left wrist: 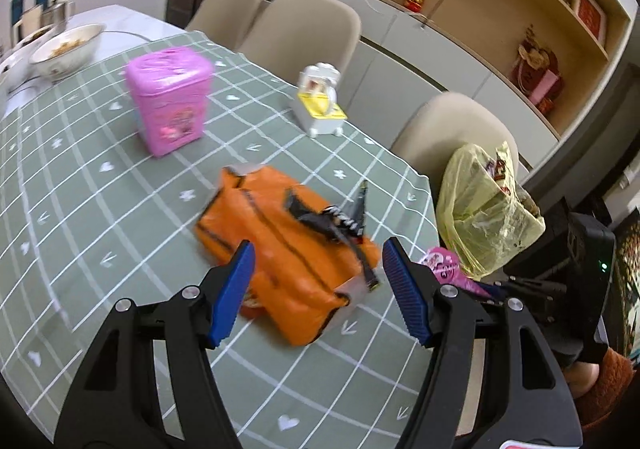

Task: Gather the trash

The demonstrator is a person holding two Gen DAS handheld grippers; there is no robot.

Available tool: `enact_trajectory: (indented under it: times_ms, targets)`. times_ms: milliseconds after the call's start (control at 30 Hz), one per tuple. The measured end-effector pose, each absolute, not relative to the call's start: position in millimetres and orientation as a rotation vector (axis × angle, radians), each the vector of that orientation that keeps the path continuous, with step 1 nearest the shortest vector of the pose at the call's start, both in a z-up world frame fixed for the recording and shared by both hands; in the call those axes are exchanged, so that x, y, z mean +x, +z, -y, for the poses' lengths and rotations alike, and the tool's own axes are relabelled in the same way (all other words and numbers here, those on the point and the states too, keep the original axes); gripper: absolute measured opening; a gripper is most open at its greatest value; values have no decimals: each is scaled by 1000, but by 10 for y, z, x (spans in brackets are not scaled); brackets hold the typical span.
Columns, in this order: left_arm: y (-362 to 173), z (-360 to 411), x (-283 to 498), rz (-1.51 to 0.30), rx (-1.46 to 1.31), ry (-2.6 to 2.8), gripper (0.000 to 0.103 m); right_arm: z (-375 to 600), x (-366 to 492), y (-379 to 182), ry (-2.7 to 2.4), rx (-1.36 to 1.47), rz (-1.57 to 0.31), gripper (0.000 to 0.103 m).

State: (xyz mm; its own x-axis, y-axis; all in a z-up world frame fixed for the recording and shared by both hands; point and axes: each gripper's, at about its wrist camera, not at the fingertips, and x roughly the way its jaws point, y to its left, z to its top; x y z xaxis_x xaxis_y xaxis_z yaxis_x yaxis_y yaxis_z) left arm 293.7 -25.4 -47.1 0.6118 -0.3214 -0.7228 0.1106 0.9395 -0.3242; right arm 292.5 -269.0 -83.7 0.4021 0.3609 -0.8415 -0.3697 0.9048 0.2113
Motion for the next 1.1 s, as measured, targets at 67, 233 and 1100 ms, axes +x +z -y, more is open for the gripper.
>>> enact_trajectory:
  times_ms: [67, 233, 1100]
  targets:
    - [-500, 361, 3050, -888, -237, -274, 63, 2741, 2889, -796, 457, -13, -1044, 17]
    - [-679, 660, 3407, -907, -103, -256, 63, 2844, 2802, -700, 463, -8, -1011, 17]
    - [-929, -304, 3239, -928, -107, 63, 63, 2371, 2632, -916, 612, -7, -1063, 35]
